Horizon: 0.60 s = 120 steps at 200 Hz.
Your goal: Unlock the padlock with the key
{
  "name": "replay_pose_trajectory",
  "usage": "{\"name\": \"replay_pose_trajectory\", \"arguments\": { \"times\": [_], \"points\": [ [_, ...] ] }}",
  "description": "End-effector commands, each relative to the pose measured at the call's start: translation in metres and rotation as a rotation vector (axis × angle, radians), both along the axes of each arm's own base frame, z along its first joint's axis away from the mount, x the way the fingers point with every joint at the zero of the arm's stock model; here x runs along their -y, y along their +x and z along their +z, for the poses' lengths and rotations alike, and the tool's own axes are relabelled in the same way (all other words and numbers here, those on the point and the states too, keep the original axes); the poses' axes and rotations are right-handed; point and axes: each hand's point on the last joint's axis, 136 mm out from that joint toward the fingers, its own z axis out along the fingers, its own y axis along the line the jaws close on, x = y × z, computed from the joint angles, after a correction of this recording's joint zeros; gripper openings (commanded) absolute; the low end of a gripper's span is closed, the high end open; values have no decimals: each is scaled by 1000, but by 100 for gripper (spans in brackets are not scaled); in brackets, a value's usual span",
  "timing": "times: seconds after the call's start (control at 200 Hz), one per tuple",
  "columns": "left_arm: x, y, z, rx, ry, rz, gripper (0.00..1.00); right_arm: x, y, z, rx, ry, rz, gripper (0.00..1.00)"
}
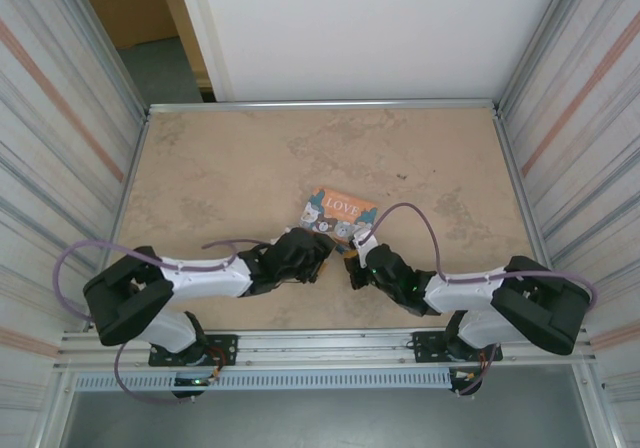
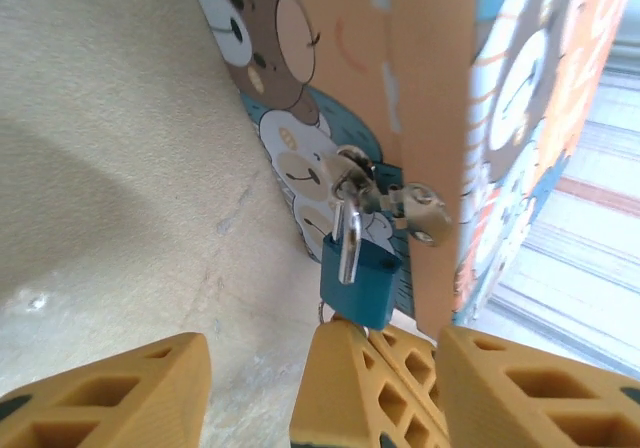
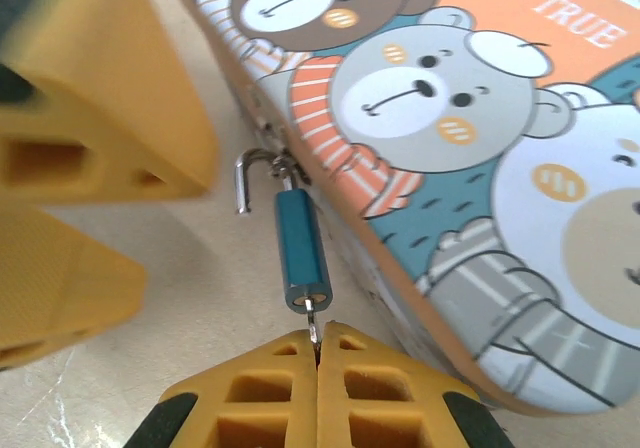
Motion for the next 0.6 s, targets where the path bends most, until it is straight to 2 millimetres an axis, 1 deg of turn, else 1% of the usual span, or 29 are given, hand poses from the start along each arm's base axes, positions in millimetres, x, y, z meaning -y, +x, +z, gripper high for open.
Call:
{"name": "replay_pose_trajectory", "arguments": {
  "times": [0.0,0.125,0.17,0.21,0.281,0.311,0.391,0.511,0.566,0.596],
  "points": [
    [-15,8,30,120,101,-11,66,12,-4,-9,-91,64,-44,0],
    [-33,18,61,267,214,-25,71,18,-6,-16,-208,108,-60,0],
    [-43,22,71,313,273,-24,73,19,-8,-18,-256,123,-56,0],
    [-51,25,78,348,323,-26,76,20,-9,-21,-297,127,-58,0],
    [-63,33,87,400,375,-43,77,25,-11,-27,-355,126,-72,0],
    [-67,36,88,404,381,-49,78,27,-11,-29,-370,129,-86,0],
    [-76,46,87,413,372,-72,79,35,-11,-35,-406,139,-120,0],
    [-88,58,76,381,371,-117,79,39,-11,-40,-435,118,-127,0],
    [-90,64,70,373,383,-164,79,39,-10,-40,-437,98,-124,0],
    [-90,66,67,363,384,-190,79,39,-10,-40,-438,89,-122,3]
  ]
}}
